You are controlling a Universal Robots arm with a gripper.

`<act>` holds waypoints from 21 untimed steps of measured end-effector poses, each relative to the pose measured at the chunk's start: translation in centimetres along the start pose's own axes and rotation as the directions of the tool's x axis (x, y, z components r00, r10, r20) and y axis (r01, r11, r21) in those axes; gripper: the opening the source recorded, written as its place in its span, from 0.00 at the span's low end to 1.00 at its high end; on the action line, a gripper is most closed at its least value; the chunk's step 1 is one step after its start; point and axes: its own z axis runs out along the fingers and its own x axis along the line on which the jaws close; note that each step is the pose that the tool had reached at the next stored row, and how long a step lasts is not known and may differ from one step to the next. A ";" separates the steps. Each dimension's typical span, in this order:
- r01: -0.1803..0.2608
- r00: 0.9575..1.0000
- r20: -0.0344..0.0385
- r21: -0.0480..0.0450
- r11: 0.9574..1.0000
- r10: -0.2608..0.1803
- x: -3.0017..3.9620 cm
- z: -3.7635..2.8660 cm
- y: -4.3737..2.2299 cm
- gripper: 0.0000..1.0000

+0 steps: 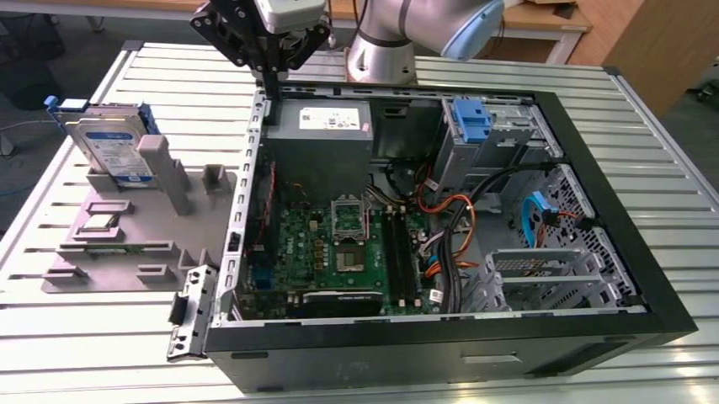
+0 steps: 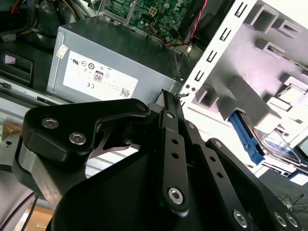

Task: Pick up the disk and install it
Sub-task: 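Reach for the disk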

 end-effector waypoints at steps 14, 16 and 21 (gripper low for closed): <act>0.000 1.000 0.000 0.000 1.000 0.000 2.03 0.16 -0.16 0.11; 0.000 1.000 0.000 0.000 1.000 0.000 2.33 0.18 -0.18 0.11; 0.000 1.000 0.000 0.000 1.000 0.000 2.58 0.21 -0.20 0.11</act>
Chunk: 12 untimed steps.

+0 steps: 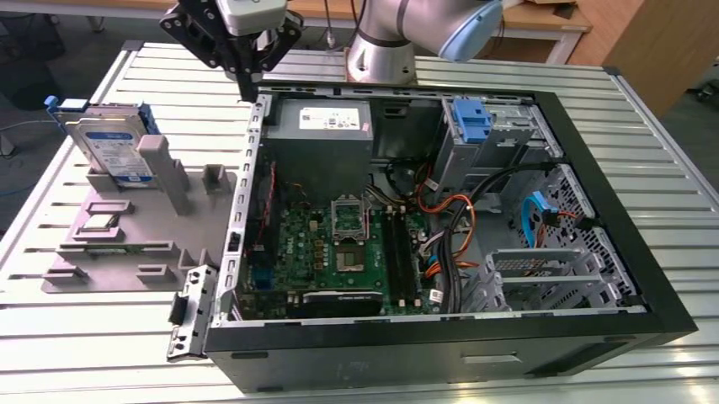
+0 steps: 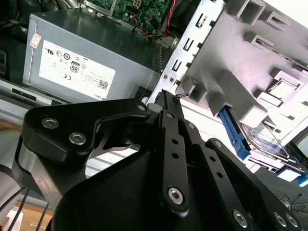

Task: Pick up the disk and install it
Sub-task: 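Reach for the disk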

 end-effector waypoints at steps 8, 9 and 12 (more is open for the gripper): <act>0.000 1.000 0.000 0.000 1.000 0.000 0.28 0.01 -0.02 0.11; 0.000 1.000 0.000 0.000 1.000 0.000 0.37 0.01 -0.03 0.11; 0.000 1.000 0.000 0.000 1.000 0.000 0.64 0.01 -0.05 0.11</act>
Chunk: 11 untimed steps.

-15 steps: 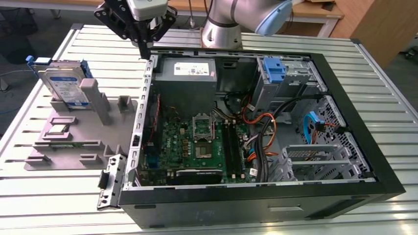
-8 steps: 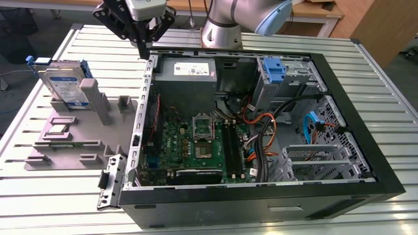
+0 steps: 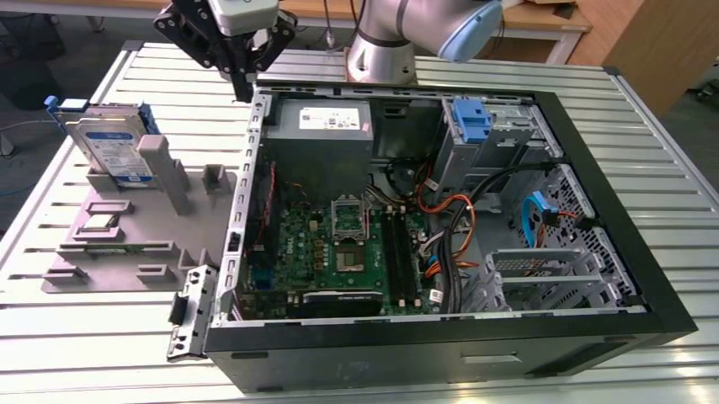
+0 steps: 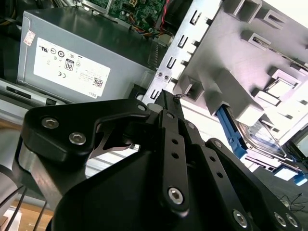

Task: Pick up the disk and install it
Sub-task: 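Reach for the disk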

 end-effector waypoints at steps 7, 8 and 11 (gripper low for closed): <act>0.000 1.000 0.000 0.000 1.000 0.000 0.70 -0.01 -0.05 0.11; 0.000 1.000 0.000 0.000 1.000 0.000 0.73 -0.01 -0.05 0.11; 0.000 1.000 0.000 0.000 1.000 0.000 0.77 -0.01 -0.06 0.11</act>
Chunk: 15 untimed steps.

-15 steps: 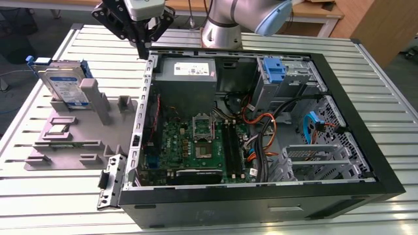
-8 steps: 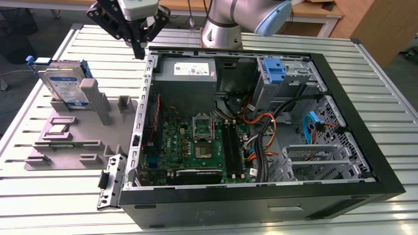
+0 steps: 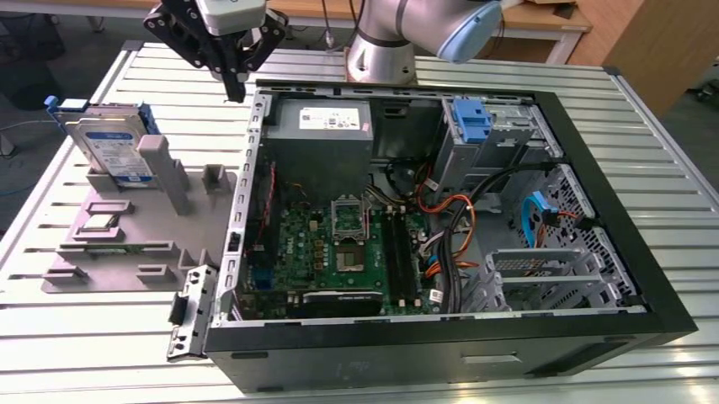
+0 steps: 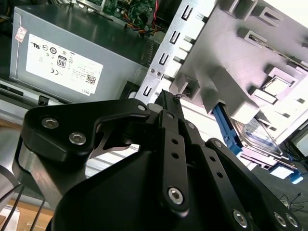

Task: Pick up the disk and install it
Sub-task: 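Reach for the disk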

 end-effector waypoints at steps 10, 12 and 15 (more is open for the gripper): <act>0.000 1.000 0.000 0.000 1.000 0.000 0.38 -0.01 -0.03 0.11; 0.000 1.000 0.001 0.000 1.000 0.000 0.58 -0.02 -0.04 0.11; 0.000 1.000 0.002 0.000 1.000 0.000 0.91 -0.03 -0.07 0.11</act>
